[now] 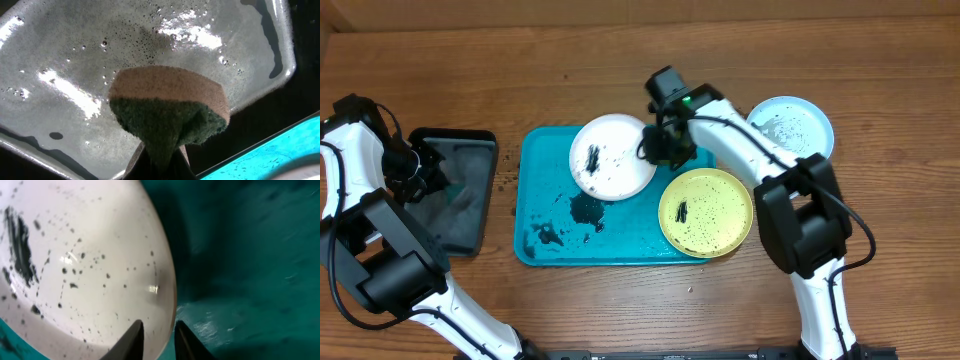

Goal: Clean dirty plates on tray and stack at the side
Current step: 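Grasp the white plate rim with the right gripper and pull it toward center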

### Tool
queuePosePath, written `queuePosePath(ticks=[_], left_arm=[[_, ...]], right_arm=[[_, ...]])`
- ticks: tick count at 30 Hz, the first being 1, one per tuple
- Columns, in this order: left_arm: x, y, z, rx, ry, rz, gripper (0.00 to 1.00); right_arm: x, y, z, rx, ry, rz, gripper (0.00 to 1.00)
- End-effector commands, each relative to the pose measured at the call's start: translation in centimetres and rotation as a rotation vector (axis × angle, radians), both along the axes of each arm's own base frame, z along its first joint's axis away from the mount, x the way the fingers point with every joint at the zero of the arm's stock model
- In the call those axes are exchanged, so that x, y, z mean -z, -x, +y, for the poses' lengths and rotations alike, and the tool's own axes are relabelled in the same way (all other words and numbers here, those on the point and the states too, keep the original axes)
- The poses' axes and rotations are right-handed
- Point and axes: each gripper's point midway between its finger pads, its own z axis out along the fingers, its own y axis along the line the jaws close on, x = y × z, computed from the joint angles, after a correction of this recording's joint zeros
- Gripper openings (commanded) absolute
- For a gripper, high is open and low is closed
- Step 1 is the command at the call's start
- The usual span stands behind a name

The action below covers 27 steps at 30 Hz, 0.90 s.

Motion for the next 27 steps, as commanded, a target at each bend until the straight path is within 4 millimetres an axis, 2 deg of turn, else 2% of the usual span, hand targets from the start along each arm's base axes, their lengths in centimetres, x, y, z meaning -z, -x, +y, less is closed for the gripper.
queuePosePath(ticks=[1, 2, 4, 8, 11, 13, 19, 21, 24, 27], left_arm=[[0.2, 0.0, -0.3, 0.021, 0.016, -0.004, 0.04], [0.2, 0.1, -0.3, 0.021, 0.017, -0.003, 0.04], [0.2, 0.1, -0.3, 0.021, 0.018, -0.002, 0.04], [0.2, 0.1, -0.3, 0.021, 0.019, -0.002, 0.04], [0.2, -0.1, -0.5, 0.027, 0.018, -0.003, 0.04], [0.2, -0.2, -0.7, 0.032, 0.020, -0.004, 0.04], [0.2, -0.9, -1.8, 0.114, 0.022, -0.025, 0.04], [0.0, -1.4, -2.7, 0.157, 0.048, -0.050, 0.04], [-1.4, -2.0, -3.5, 0.197, 0.069, -0.089, 0.04], [-3.7, -2.3, -3.3, 0.198, 0.048, -0.120, 0.04]], right_arm=[[-2.4, 1.5, 2.6, -0.010, -0.061, 0.010, 0.28], [-2.6, 1.6, 2.9, -0.013, -0.061, 0.006, 0.35], [-2.9, 1.2, 3.0, -0.012, -0.055, -0.017, 0.35], [-4.3, -1.6, 1.9, 0.014, 0.017, -0.145, 0.43], [-4.6, -3.7, 1.0, -0.042, 0.074, -0.259, 0.43], [-4.1, -4.4, 1.1, -0.088, 0.081, -0.293, 0.43], [-1.0, -4.1, 1.7, -0.104, 0.091, -0.269, 0.39], [0.1, -3.7, 2.0, -0.113, 0.084, -0.243, 0.33], [0.6, -3.0, 2.7, -0.127, 0.044, -0.203, 0.25], [0.7, -2.7, 2.7, -0.124, 0.043, -0.189, 0.11]])
